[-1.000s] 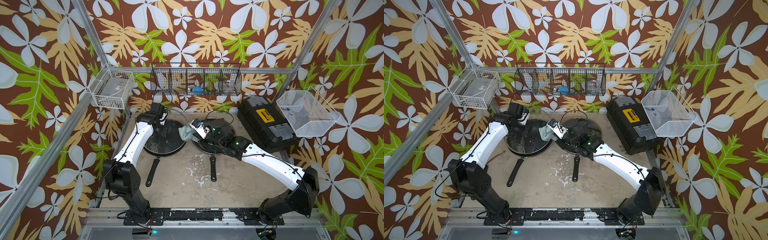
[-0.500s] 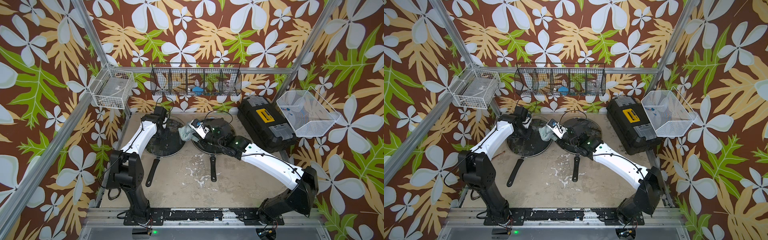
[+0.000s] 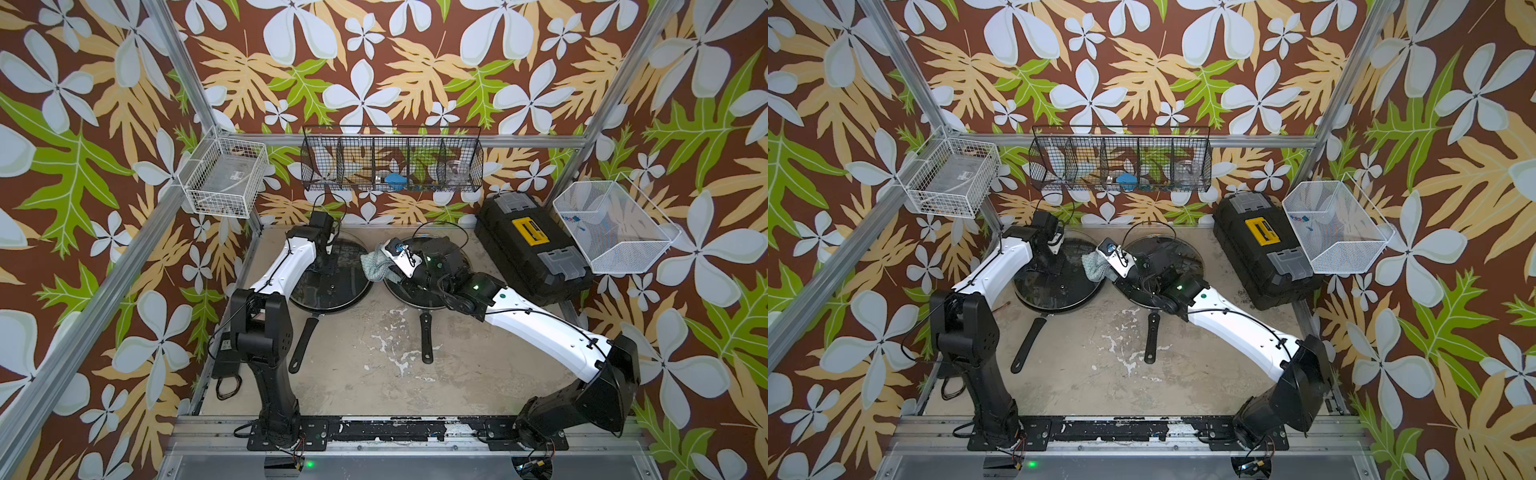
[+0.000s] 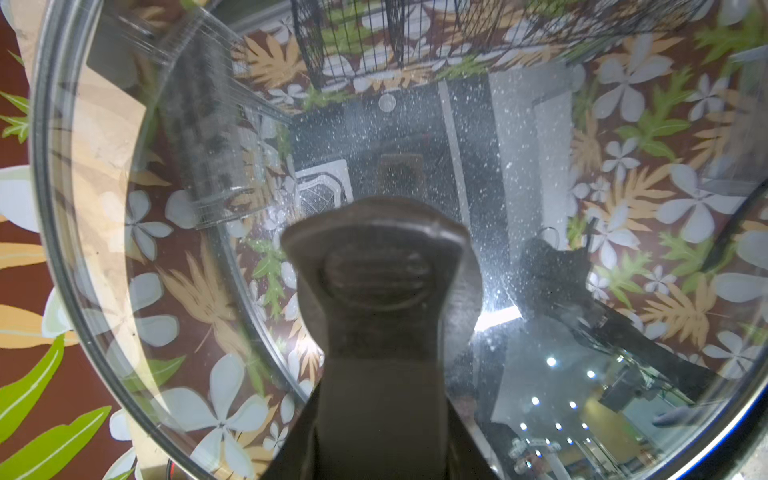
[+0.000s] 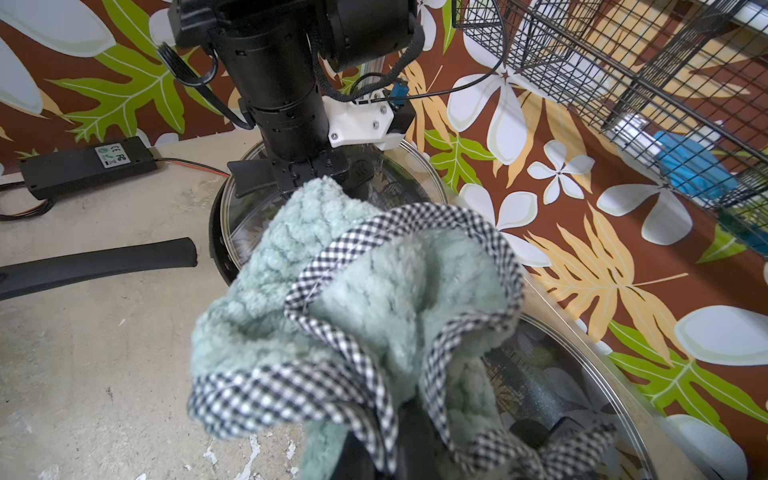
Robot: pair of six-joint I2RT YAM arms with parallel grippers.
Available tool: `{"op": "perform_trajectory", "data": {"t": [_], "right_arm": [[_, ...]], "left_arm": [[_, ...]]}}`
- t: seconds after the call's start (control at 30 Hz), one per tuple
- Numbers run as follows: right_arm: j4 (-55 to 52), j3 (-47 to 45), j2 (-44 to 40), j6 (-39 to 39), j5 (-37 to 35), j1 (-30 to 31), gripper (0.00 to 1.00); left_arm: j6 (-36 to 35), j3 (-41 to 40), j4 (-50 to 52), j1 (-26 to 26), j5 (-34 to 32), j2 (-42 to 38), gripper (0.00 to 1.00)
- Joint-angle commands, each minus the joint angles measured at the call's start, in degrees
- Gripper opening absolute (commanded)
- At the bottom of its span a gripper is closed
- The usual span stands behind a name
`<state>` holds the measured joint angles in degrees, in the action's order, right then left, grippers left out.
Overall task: Wipe the pot lid with a cloth
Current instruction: Place the pot lid on the cooking pot.
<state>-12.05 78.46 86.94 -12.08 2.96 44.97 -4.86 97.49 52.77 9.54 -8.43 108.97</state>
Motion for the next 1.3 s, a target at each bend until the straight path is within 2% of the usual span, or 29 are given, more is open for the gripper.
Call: {"op": "perform_trajectory", "data": {"t": [0.0, 0.37, 0.63, 1.27], "right_arm": [[0.7, -0.1, -0.3, -0.4, -0.7, 0.0, 0.0], [0.7, -0.1, -0.3, -0.6, -0.8, 0.0, 0.0], [0.6, -0.2, -0.7, -0.5, -0.9, 0.0, 0.0], [0.3, -0.3, -1.4, -0.4, -1.3, 0.0, 0.0]], "left_arm": [[-0.8, 2.2, 0.1, 0.0, 1.0, 0.3, 0.0], [-4.0, 9.3, 11.0, 0.0, 4.3, 2.0, 0.0], [-3.1, 7.2, 10.0, 0.0, 5.6, 2.4, 0.0], [-2.9, 3.2, 3.3, -0.1, 1.0, 3.0, 0.0]]}}
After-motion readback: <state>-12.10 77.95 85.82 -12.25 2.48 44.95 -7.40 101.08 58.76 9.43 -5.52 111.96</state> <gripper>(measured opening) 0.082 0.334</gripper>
